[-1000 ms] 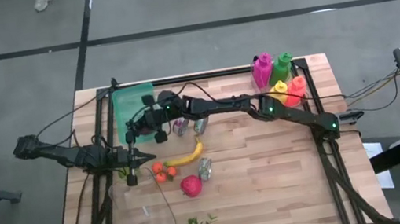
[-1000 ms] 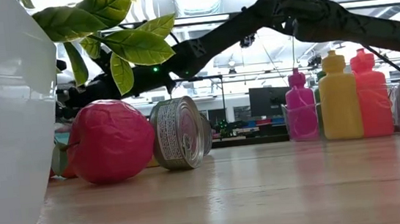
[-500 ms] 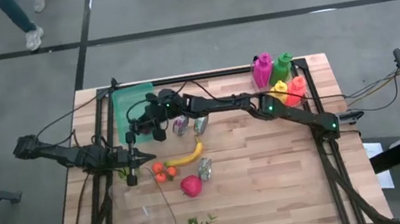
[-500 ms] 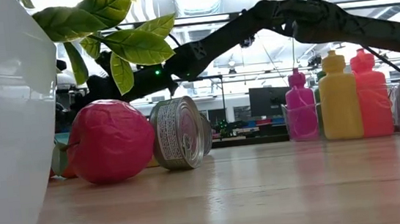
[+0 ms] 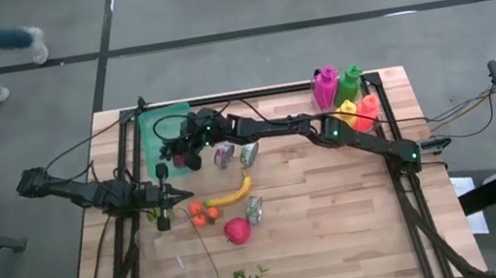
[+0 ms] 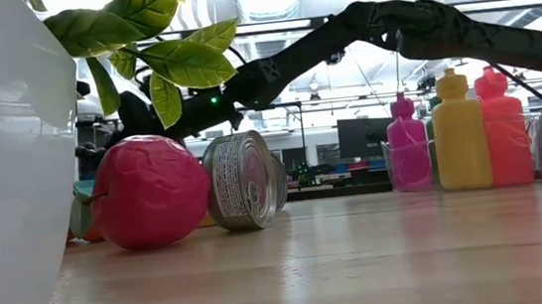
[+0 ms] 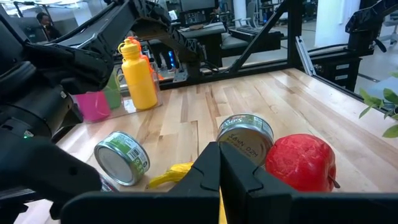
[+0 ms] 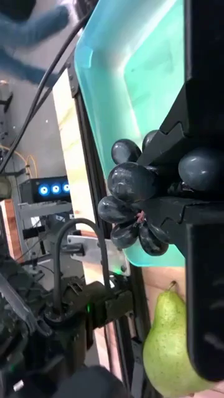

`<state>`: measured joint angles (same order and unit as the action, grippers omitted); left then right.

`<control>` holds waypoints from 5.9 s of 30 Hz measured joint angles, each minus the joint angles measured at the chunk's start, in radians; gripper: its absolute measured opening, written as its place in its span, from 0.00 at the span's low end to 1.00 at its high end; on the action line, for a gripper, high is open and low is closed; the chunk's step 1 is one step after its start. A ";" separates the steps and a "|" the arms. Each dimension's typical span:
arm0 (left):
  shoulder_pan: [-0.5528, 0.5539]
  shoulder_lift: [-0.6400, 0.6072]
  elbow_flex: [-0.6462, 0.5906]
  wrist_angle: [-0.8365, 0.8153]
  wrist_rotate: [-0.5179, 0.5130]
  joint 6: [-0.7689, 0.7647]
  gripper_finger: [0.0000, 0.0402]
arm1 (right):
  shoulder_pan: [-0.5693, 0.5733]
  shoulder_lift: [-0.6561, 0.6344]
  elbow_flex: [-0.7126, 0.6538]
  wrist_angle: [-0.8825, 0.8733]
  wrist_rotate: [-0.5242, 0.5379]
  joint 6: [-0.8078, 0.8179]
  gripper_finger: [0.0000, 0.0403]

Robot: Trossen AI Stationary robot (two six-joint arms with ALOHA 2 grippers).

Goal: Pick & Place Food Item
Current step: Put the grapes into the green bin, then put the oranges into the green bin

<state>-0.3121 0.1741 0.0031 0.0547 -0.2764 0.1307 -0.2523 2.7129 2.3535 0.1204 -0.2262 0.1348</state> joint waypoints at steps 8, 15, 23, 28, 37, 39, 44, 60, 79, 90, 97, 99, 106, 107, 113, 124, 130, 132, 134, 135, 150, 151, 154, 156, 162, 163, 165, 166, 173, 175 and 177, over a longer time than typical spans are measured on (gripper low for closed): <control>0.000 0.000 0.000 0.000 0.000 0.000 0.00 | -0.003 0.000 0.000 -0.020 0.043 0.026 0.28; 0.000 0.000 0.000 0.000 0.000 0.000 0.00 | -0.013 0.000 0.000 -0.026 0.046 0.027 0.47; 0.000 0.000 0.000 0.000 0.000 -0.001 0.00 | -0.019 0.000 0.000 -0.027 0.046 0.019 0.61; 0.000 0.000 0.000 0.000 0.000 -0.001 0.00 | -0.024 0.000 0.000 -0.020 0.067 0.032 0.68; 0.000 0.000 0.000 0.000 0.000 -0.001 0.00 | -0.028 -0.008 0.001 -0.002 0.102 -0.066 0.69; 0.000 0.000 0.000 0.000 0.000 -0.001 0.00 | -0.033 -0.013 0.001 -0.002 0.113 -0.073 0.69; 0.000 0.000 0.000 0.000 0.000 -0.002 0.00 | -0.041 -0.023 0.002 -0.003 0.117 -0.138 0.69; 0.000 0.000 0.000 0.000 0.000 -0.003 0.00 | -0.039 -0.177 0.003 -0.372 -0.053 -0.241 0.69; 0.000 0.000 0.000 0.000 0.002 0.000 0.00 | -0.051 -0.315 0.003 -0.654 -0.550 -0.239 0.69; 0.000 0.000 0.000 0.000 0.000 0.000 0.00 | 0.027 -0.412 0.001 -0.799 -0.279 -0.254 0.69; 0.000 0.000 0.000 0.000 0.000 -0.001 0.00 | 0.119 -0.494 -0.005 -0.819 -0.036 -0.311 0.69; 0.000 0.000 0.000 0.000 0.000 -0.001 0.00 | 0.136 -0.519 -0.010 -0.819 0.011 -0.312 0.69; 0.000 0.000 0.000 0.000 0.000 -0.001 0.00 | 0.187 -0.553 -0.035 -0.821 0.116 -0.280 0.69; 0.000 0.000 0.000 0.000 0.000 -0.001 0.00 | 0.191 -0.559 -0.044 -0.820 0.129 -0.275 0.69; 0.000 0.000 0.000 0.000 0.000 -0.001 0.00 | 0.211 -0.633 -0.157 -0.729 0.243 -0.236 0.69; 0.000 0.005 0.000 0.000 0.000 -0.004 0.00 | 0.254 -0.937 -0.705 -0.315 0.359 -0.219 0.69; 0.000 0.006 0.000 0.000 0.000 -0.003 0.00 | 0.253 -1.124 -0.996 -0.176 0.498 -0.192 0.69; 0.000 0.006 0.000 0.000 0.000 -0.003 0.00 | 0.253 -1.186 -1.087 -0.145 0.535 -0.165 0.69; 0.000 0.006 0.000 0.000 0.000 -0.003 0.00 | 0.253 -1.248 -1.180 -0.098 0.565 -0.150 0.69; 0.000 0.006 0.000 0.000 0.000 -0.003 0.00 | 0.253 -1.281 -1.230 -0.069 0.576 -0.142 0.69; 0.000 0.006 0.000 0.000 0.000 0.000 0.00 | 0.252 -1.636 -1.827 0.466 0.603 -0.164 0.69; 0.000 0.006 0.000 0.000 0.000 0.000 0.00 | 0.252 -1.648 -1.836 0.466 0.603 -0.165 0.69; 0.000 0.006 0.000 0.000 0.000 0.000 0.00 | 0.252 -1.680 -1.859 0.463 0.604 -0.207 0.69; 0.000 0.006 0.000 0.000 0.000 0.000 0.00 | 0.252 -1.718 -1.880 0.458 0.604 -0.270 0.69; 0.000 0.006 0.000 0.000 0.000 0.000 0.00 | 0.252 -1.830 -1.944 0.460 0.596 -0.304 0.69; 0.000 0.006 0.000 0.000 0.000 0.000 0.00 | 0.252 -1.836 -1.950 0.460 0.592 -0.295 0.69; 0.000 0.006 0.000 0.000 0.000 0.000 0.00 | 0.252 -1.837 -1.953 0.461 0.589 -0.295 0.69; 0.000 0.006 0.000 0.000 0.000 0.000 0.00 | 0.252 -1.835 -1.954 0.459 0.588 -0.295 0.69; 0.000 0.006 0.000 0.000 0.000 0.000 0.00 | 0.252 -1.815 -1.952 0.461 0.585 -0.292 0.69; 0.000 0.006 0.000 0.000 0.000 0.000 0.00 | 0.252 -1.813 -1.952 0.460 0.585 -0.292 0.69; 0.000 0.006 0.000 0.000 0.000 -0.001 0.00 | 0.252 -1.812 -1.952 0.460 0.585 -0.292 0.69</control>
<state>-0.3119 0.1806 0.0029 0.0547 -0.2760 0.1299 -0.0002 0.9005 0.4019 0.5808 0.3592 -0.1570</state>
